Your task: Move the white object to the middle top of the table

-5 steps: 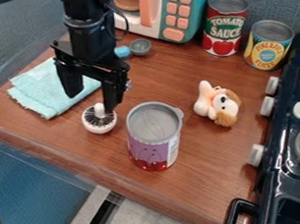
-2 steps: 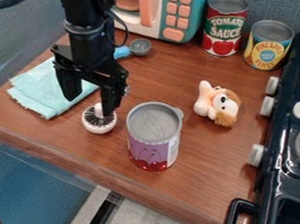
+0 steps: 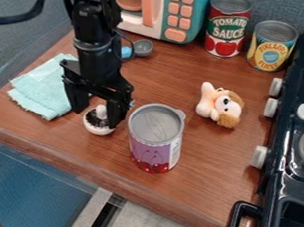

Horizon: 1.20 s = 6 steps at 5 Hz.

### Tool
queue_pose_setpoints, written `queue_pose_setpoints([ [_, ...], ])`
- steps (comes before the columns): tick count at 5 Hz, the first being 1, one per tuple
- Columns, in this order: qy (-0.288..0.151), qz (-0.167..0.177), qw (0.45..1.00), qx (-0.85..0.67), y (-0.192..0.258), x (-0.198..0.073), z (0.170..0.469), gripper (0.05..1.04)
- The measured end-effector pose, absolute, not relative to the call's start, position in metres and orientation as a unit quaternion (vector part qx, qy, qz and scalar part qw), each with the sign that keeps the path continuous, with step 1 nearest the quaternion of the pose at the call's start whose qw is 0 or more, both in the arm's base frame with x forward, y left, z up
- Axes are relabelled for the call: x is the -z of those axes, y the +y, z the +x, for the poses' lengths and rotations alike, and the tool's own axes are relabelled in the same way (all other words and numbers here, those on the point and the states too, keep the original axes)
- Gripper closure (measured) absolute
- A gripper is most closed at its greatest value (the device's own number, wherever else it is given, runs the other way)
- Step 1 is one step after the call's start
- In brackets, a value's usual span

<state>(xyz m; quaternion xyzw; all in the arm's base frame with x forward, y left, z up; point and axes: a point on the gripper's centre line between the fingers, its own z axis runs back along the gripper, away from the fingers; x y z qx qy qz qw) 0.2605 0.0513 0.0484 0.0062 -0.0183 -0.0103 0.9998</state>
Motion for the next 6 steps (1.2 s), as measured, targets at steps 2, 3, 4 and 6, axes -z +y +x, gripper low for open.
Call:
queue_pose_setpoints([
  [2, -0.022, 0.013, 1.000, 0.009, 0.054, -0.046, 0.262, 0.739],
  [3, -0.025, 0.013, 1.000, 0.008, 0.053, -0.046, 0.260, 0.853],
  [4, -0.026, 0.017, 0.999, 0.004, 0.054, -0.045, 0.258, 0.857],
  [6, -0.036, 0.015, 0.999, -0.024, 0.063, -0.081, 0.265, 0.857],
])
